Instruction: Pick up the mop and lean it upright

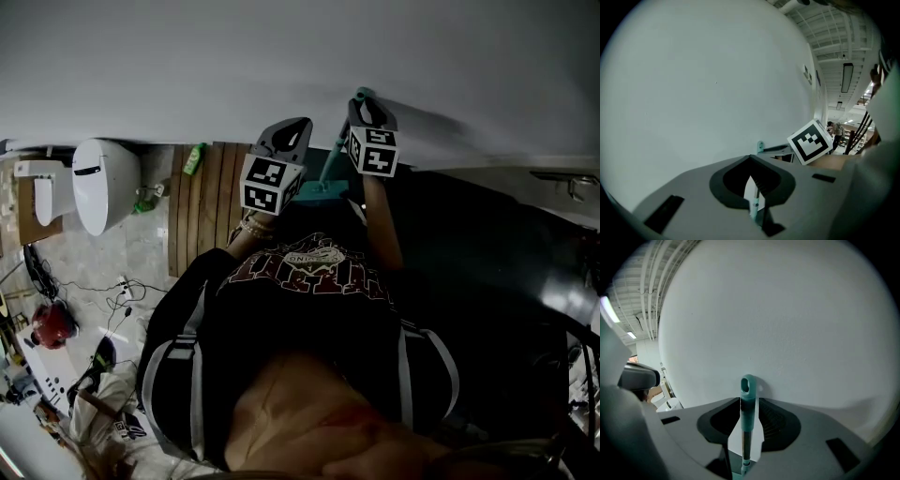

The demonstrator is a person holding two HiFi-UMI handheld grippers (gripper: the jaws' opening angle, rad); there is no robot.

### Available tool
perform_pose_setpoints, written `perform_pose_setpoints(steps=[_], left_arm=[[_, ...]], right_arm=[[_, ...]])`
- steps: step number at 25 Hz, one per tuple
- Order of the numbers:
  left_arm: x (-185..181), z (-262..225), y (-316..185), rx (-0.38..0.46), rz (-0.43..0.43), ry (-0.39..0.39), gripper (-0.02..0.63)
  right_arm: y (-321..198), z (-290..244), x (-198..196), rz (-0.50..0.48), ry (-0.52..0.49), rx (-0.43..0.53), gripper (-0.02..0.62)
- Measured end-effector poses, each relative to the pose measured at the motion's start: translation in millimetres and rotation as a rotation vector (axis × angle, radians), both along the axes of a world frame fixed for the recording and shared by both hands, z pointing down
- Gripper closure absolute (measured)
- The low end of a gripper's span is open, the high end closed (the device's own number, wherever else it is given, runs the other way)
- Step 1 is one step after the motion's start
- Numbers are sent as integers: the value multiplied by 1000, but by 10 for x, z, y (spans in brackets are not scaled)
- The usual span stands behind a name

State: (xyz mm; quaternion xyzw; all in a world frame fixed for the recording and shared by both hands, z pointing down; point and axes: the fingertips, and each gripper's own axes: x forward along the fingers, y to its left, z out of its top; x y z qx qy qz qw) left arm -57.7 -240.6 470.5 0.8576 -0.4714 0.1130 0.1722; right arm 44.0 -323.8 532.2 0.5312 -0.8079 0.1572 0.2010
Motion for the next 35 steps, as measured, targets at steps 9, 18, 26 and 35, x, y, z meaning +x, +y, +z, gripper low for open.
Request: perform_pose_setpoints(steps=[9,18,26,35], left_arm=[[34,-26,2,-4,10,9,566],[234,-54,105,4,29,10,566],[403,-111,267,14,66,14,566],[598,-133,486,9,98,30,566]], right_arm=[[197,-111,50,8,-26,-5,477],[512,-361,196,10,-73,34,479],[816,-584,292,3,-96,62,503],[1159,-807,382,1,-121,101,554]])
